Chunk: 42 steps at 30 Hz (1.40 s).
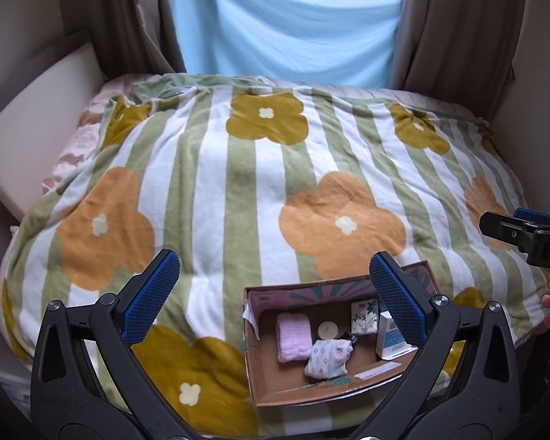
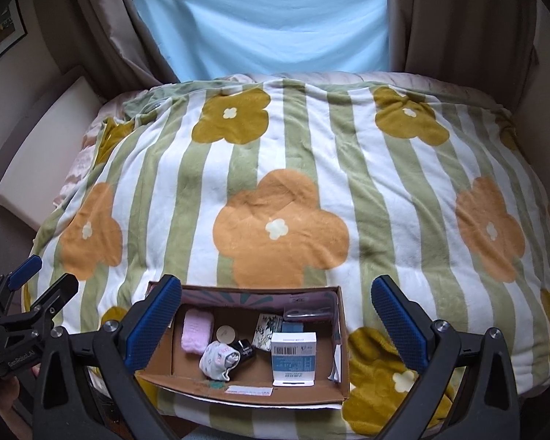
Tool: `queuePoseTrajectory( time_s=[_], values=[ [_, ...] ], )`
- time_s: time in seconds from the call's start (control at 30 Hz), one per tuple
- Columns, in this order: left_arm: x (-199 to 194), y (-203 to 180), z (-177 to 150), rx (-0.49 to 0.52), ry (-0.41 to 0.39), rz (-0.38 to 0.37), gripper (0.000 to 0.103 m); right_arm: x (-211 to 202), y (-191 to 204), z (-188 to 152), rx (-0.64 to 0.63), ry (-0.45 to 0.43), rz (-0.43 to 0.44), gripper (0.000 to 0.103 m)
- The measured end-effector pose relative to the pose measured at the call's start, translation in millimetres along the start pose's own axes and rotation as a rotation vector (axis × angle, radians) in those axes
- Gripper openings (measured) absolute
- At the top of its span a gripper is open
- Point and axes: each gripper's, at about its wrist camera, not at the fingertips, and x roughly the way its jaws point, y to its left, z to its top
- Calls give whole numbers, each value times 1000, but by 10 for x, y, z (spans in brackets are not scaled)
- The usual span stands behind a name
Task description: Organize objects
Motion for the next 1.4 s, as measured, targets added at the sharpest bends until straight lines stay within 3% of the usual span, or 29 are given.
queuePoseTrajectory(
  time_s=[0.37, 1.4],
  values=[
    [154, 28, 139, -3, 6, -5, 103, 93, 58, 87, -6, -7, -16, 103],
    [213, 13, 72, -54, 16, 4, 103, 124, 49, 113, -13, -21, -39, 103]
  ],
)
